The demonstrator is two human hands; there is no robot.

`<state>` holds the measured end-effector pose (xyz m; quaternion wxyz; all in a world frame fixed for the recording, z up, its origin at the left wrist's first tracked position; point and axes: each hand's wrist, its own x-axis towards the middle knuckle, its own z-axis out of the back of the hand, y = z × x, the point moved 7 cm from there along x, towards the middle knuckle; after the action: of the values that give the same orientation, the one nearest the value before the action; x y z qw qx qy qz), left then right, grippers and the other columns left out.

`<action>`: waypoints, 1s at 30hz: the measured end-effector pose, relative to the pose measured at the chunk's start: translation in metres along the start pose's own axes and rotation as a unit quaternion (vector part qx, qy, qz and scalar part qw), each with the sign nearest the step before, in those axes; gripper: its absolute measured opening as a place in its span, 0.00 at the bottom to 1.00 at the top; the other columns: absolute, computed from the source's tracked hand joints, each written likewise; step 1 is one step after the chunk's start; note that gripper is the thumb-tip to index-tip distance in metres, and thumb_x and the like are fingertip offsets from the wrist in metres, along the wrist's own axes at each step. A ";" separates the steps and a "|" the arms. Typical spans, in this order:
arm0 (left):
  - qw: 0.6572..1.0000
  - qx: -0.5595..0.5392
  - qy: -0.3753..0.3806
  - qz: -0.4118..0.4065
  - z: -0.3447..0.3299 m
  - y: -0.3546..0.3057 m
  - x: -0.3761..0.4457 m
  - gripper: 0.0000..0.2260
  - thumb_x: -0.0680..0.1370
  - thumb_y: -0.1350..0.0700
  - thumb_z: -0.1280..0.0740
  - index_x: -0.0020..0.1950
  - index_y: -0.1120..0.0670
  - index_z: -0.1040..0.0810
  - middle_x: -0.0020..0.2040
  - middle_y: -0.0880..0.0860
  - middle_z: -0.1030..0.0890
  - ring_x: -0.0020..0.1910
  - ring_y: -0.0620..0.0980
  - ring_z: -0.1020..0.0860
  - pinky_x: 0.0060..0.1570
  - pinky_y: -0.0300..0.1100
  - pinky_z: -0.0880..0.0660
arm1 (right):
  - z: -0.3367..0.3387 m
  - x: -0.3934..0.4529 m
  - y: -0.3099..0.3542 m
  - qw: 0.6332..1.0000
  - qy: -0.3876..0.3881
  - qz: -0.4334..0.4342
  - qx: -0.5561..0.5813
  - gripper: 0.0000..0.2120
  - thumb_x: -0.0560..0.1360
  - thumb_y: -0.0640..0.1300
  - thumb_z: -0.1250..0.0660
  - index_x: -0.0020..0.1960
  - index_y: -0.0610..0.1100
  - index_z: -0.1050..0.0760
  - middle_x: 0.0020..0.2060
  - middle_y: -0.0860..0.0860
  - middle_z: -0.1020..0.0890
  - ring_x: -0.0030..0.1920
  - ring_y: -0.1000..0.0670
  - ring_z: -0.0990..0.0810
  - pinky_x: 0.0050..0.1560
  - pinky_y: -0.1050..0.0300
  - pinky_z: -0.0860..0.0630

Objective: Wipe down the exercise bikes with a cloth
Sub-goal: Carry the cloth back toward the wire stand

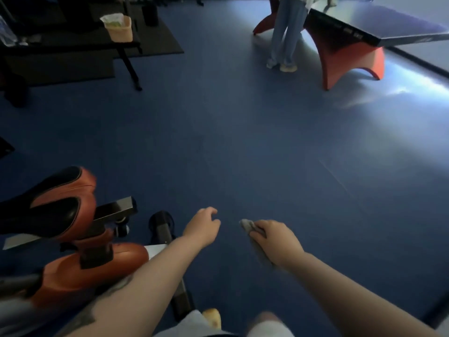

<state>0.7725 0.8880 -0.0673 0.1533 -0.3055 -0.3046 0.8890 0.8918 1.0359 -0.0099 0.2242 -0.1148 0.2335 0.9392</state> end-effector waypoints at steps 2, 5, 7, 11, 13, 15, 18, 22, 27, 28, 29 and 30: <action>1.000 -0.008 -0.005 -0.009 0.002 -0.023 0.020 0.19 0.80 0.52 0.42 0.72 0.51 0.34 0.73 0.50 0.34 0.68 0.51 0.31 0.64 0.48 0.31 | 0.016 0.026 -0.011 1.000 -0.002 -0.004 0.009 0.14 0.77 0.53 0.40 0.41 0.44 0.27 0.39 0.49 0.20 0.39 0.48 0.23 0.36 0.54 0.29; 1.000 -0.029 -0.011 0.000 0.010 -0.040 0.055 0.20 0.80 0.51 0.42 0.72 0.50 0.34 0.73 0.49 0.34 0.67 0.50 0.30 0.64 0.45 0.31 | 0.036 0.080 -0.020 1.000 0.007 0.009 0.004 0.14 0.78 0.54 0.40 0.42 0.44 0.26 0.39 0.49 0.20 0.40 0.49 0.22 0.37 0.54 0.29; 0.999 -0.039 -0.032 0.018 0.019 -0.042 0.083 0.20 0.80 0.51 0.42 0.72 0.50 0.34 0.73 0.49 0.34 0.65 0.49 0.29 0.60 0.43 0.30 | 0.047 0.123 -0.025 0.999 0.019 0.025 -0.007 0.14 0.78 0.54 0.41 0.45 0.44 0.25 0.41 0.49 0.19 0.41 0.49 0.21 0.40 0.53 0.26; 0.988 -0.094 -0.091 0.084 0.048 -0.036 0.134 0.19 0.80 0.51 0.42 0.72 0.50 0.34 0.72 0.49 0.34 0.61 0.47 0.28 0.54 0.40 0.30 | 0.075 0.214 -0.023 0.996 0.045 0.065 -0.036 0.14 0.77 0.56 0.40 0.50 0.46 0.25 0.45 0.50 0.19 0.44 0.49 0.21 0.42 0.53 0.24; 0.979 -0.124 -0.110 0.118 0.062 -0.037 0.154 0.19 0.81 0.51 0.42 0.72 0.50 0.34 0.72 0.49 0.34 0.62 0.47 0.28 0.58 0.41 0.29 | 0.092 0.257 -0.017 0.994 0.057 0.079 -0.056 0.14 0.77 0.57 0.40 0.56 0.48 0.29 0.48 0.50 0.19 0.45 0.48 0.21 0.41 0.54 0.24; 0.968 -0.150 -0.140 0.142 0.080 -0.040 0.173 0.19 0.81 0.51 0.42 0.72 0.50 0.34 0.72 0.49 0.33 0.61 0.46 0.29 0.58 0.42 0.29 | 0.107 0.296 -0.004 0.991 0.062 0.099 -0.068 0.15 0.77 0.57 0.40 0.58 0.50 0.34 0.46 0.50 0.21 0.43 0.47 0.21 0.38 0.54 0.25; 0.947 -0.187 -0.203 0.163 0.107 -0.040 0.194 0.19 0.80 0.51 0.42 0.71 0.49 0.33 0.72 0.47 0.33 0.59 0.44 0.29 0.55 0.39 0.31 | 0.118 0.349 0.034 0.981 0.070 0.160 -0.082 0.13 0.77 0.57 0.39 0.54 0.49 0.34 0.45 0.51 0.23 0.42 0.48 0.23 0.40 0.53 0.24; 0.920 -0.219 -0.247 0.210 0.131 -0.014 0.201 0.20 0.79 0.51 0.40 0.71 0.50 0.32 0.71 0.48 0.31 0.66 0.47 0.29 0.57 0.38 0.34 | 0.104 0.396 0.102 0.964 0.097 0.234 -0.085 0.12 0.77 0.56 0.38 0.52 0.48 0.31 0.49 0.52 0.29 0.43 0.49 0.25 0.42 0.53 0.27; 0.873 -0.266 -0.298 0.280 0.171 0.050 0.212 0.19 0.79 0.52 0.40 0.71 0.50 0.32 0.71 0.48 0.31 0.66 0.48 0.29 0.59 0.40 0.33 | 0.063 0.445 0.200 0.930 0.153 0.319 -0.099 0.12 0.77 0.56 0.38 0.53 0.48 0.30 0.51 0.52 0.30 0.44 0.49 0.24 0.43 0.54 0.26; 0.867 -0.272 -0.303 0.287 0.181 0.062 0.218 0.19 0.79 0.52 0.41 0.71 0.49 0.32 0.71 0.48 0.31 0.66 0.48 0.29 0.59 0.40 0.33 | 0.056 0.455 0.220 0.924 0.158 0.333 -0.101 0.12 0.77 0.56 0.38 0.53 0.48 0.30 0.51 0.52 0.30 0.45 0.49 0.24 0.43 0.54 0.26; 0.862 -0.279 -0.307 0.292 0.193 0.073 0.225 0.19 0.79 0.52 0.41 0.71 0.49 0.32 0.70 0.48 0.31 0.66 0.47 0.29 0.59 0.40 0.33 | 0.051 0.465 0.240 0.920 0.162 0.343 -0.103 0.12 0.77 0.56 0.38 0.53 0.48 0.30 0.51 0.52 0.30 0.45 0.48 0.24 0.43 0.54 0.25; 0.857 -0.287 -0.310 0.296 0.206 0.083 0.231 0.19 0.80 0.52 0.41 0.71 0.50 0.33 0.70 0.48 0.31 0.65 0.47 0.29 0.58 0.39 0.33 | 0.046 0.476 0.260 0.917 0.167 0.348 -0.103 0.12 0.77 0.56 0.38 0.52 0.48 0.30 0.51 0.52 0.30 0.45 0.48 0.24 0.43 0.53 0.25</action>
<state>0.4567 0.8379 -0.0949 -0.3137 -0.1204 -0.4732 0.8144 0.3479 1.0278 -0.0222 -0.1723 -0.2037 0.1946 0.9439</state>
